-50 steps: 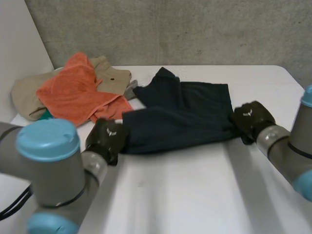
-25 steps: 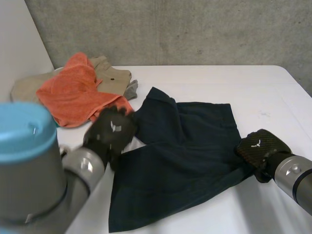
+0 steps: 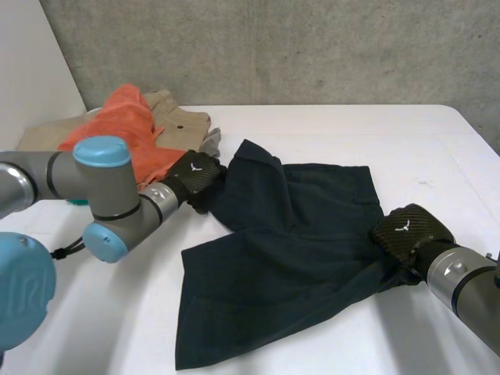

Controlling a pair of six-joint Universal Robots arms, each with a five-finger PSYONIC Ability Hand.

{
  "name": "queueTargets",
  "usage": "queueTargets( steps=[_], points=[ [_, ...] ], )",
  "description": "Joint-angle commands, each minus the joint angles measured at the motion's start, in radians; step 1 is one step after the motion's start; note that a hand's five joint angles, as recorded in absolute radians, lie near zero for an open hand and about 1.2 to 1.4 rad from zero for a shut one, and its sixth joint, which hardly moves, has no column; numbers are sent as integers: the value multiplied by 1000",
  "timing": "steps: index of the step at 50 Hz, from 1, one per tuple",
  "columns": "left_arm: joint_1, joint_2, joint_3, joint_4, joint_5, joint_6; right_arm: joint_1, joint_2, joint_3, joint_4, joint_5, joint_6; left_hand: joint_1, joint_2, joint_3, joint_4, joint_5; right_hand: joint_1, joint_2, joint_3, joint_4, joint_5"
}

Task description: Fold the laundry.

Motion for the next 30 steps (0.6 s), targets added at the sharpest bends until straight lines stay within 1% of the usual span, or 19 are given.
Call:
queueTargets(
  steps=[1,2,5,6,9,10,13,14,17,18,22,25,29,30],
  points=[
    [-10,-68,72,5,8,0,-3,9,0,-7,1,-1,393,403,407,403,403,282,209,197,196,218],
    [-12,-76,78,5,8,0,-3,9,0,-7,1,-1,434,444,448,444,444,282,209,197,196,218],
    [-13,-93,95,7,5,6,-6,11,0,-9,1,-1,727,737,741,737,737,282,209,197,196,218],
    [-15,-93,98,8,2,6,-6,12,0,-10,1,-1,792,801,805,802,802,282,209,197,196,218],
    [-16,-86,98,14,-44,6,-8,12,0,-13,1,-1,793,802,806,802,802,282,209,197,196,218],
    [-21,-83,93,23,-99,8,-9,12,-1,-13,3,1,793,802,806,802,802,282,209,197,196,218],
    [-35,-59,80,34,-202,12,-9,11,-2,-15,1,1,793,802,806,802,802,282,209,197,196,218],
    [-45,-28,64,30,-259,16,-8,11,-2,-18,3,2,793,802,806,802,802,282,209,197,196,218],
    [-58,22,15,28,-328,35,-5,11,-2,-21,3,9,793,802,806,802,802,282,209,197,196,218],
    [-64,53,-23,28,-355,60,-2,11,-2,-21,1,18,793,802,806,802,802,282,209,197,196,218],
    [-75,107,-100,37,-396,132,2,11,-3,-22,0,45,793,802,806,802,802,282,209,197,196,218],
    [-95,107,-109,34,-422,166,2,11,-6,-22,-2,65,793,802,806,802,802,282,209,197,196,218],
    [-124,98,-109,34,-428,172,2,12,-8,-24,-2,73,793,802,806,802,802,282,209,197,196,218],
    [-127,96,-109,34,-426,174,2,12,-8,-24,-2,73,680,689,693,689,689,282,209,197,196,218]
  ],
)
